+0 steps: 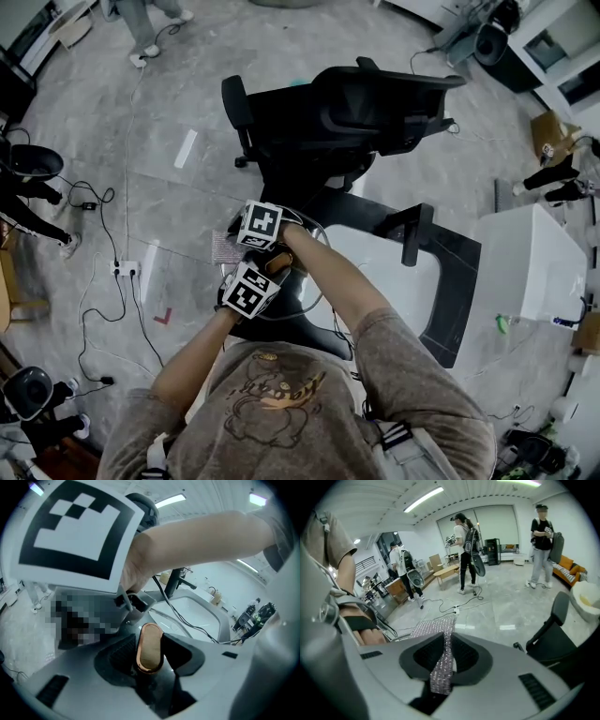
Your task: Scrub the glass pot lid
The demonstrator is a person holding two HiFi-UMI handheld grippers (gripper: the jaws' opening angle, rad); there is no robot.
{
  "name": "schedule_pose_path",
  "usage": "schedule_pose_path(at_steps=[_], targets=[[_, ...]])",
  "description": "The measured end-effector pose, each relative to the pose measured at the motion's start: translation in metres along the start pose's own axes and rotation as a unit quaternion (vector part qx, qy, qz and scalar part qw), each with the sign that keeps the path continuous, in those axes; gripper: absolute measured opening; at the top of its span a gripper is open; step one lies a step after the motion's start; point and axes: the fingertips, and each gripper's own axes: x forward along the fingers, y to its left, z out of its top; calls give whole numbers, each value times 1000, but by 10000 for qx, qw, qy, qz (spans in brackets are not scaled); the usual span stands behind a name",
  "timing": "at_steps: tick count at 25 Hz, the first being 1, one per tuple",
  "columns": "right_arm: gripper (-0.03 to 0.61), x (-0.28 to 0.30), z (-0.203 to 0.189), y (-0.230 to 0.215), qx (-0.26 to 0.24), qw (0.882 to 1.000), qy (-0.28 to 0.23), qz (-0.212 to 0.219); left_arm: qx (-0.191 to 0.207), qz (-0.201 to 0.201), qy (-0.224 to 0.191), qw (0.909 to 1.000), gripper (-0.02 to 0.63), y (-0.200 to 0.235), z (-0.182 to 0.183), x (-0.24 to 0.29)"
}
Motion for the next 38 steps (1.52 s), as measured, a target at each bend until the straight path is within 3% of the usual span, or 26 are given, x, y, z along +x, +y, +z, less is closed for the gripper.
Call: schedule_pose_path(at_steps=[3,5,9,13,16,18,22,30,34,38], targets=[[69,-24,-8,-26,756,9940,-493,-611,34,20,16,10000,193,0,0,0],[66,-50,-16,-44,1414,9785,-1010,-1115,12,43,26,10000,193,1,-2,-1],[64,-115,-49,-62,2444,9297,-1866,-2026,-23,122,-96,9999,192,0,5,-7],[64,-182,-88,-51,3012,8747,-2557,-2808,-39,220,-645,9977,173,-1,31,-25],[64,-230,-107,-20,3262,8274,-3058,-3399,-59,434,-1101,9930,33,-1,53,-50],[64,-255,-113,11,3321,7999,-3331,-3729,-100,510,-1333,9897,18,-3,66,-66],[64,-289,-113,77,3232,7635,-3616,-4266,-108,692,-1683,9832,18,-14,84,-98],[64,-325,-111,162,3101,7099,-3803,-5052,-198,1307,-2529,9584,18,-30,98,-162],[64,-321,-113,179,3103,7037,-3852,-5100,-182,1476,-2690,9516,18,-37,97,-173],[63,-313,-118,189,3117,7052,-3808,-5104,-137,1505,-2702,9509,18,-45,95,-176]])
